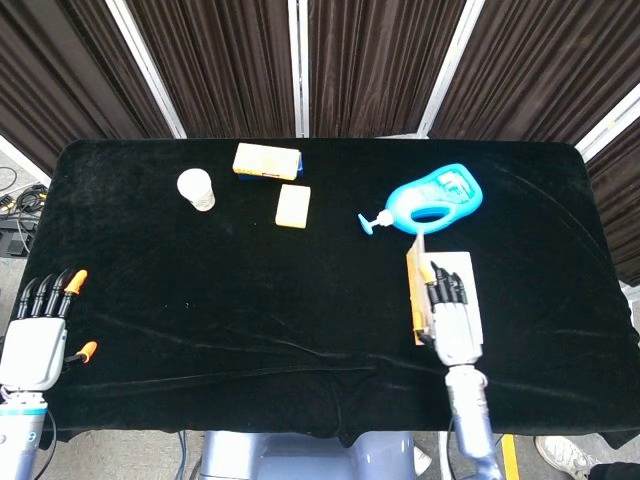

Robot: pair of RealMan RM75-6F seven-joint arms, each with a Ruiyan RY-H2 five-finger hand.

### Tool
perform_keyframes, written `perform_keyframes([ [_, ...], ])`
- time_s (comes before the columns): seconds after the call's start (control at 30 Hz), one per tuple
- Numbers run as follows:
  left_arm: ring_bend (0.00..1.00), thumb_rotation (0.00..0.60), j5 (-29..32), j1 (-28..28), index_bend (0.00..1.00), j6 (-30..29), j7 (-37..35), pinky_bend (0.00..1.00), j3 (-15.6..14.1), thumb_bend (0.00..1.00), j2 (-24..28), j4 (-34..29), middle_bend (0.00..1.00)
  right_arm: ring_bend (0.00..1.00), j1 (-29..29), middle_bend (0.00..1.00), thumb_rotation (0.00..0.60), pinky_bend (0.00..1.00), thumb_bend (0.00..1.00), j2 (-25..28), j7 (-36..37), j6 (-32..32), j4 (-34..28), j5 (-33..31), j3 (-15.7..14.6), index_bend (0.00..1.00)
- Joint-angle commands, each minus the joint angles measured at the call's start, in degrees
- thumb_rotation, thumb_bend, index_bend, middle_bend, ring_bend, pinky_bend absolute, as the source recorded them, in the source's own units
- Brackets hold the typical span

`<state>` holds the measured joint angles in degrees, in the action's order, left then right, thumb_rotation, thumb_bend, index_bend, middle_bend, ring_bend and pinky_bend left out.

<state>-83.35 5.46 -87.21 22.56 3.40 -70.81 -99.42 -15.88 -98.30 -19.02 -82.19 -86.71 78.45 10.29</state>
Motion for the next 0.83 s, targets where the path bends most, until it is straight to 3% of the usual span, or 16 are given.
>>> perform_keyframes([
  [0.03, 0.00, 0.600, -0.03, -0.05, 0.00, -0.16, -0.24, 0.00, 0.09, 0.16, 0.11, -0.05, 0.00, 0.00, 0.91, 0.00, 0.600, 0.00, 0.43, 2.54, 0.10, -0.89, -1.36, -0.60, 0.80, 0.00],
  [0.33, 0.00, 0.600, -0.56, -0.13, 0.00, -0.63, -0.74, 0.00, 0.16, 0.16, 0.31, -0.25, 0.00, 0.00, 2.28, 0.00, 0.600, 0.00, 0.41, 9.50, 0.24, 1.02, -0.85, -6.19, 3.12, 0.00],
  [0.47, 0.00, 0.600, -0.56, -0.05, 0.00, -0.56, -1.00, 0.00, 0.26, 0.16, 0.28, -0.11, 0.00, 0.00, 3.13, 0.00, 0.600, 0.00, 0.38, 11.70, 2.00, 1.08, -0.66, -5.68, 2.31, 0.00],
  [0.7, 0.00, 0.600, -2.26, -0.17, 0.00, -1.65, -2.57, 0.00, 0.21, 0.15, 0.39, 0.73, 0.00, 0.00, 5.83, 0.00, 0.600, 0.00, 0.25, 17.04, 6.78, -2.28, -0.30, 4.41, -4.09, 0.00],
  [0.83, 0.00, 0.600, -3.34, -0.21, 0.00, -1.92, -3.41, 0.00, -0.09, 0.12, 0.70, 1.28, 0.00, 0.00, 6.67, 0.00, 0.600, 0.00, 0.22, 20.11, 6.02, -5.13, -0.91, 10.50, -6.73, 0.00],
])
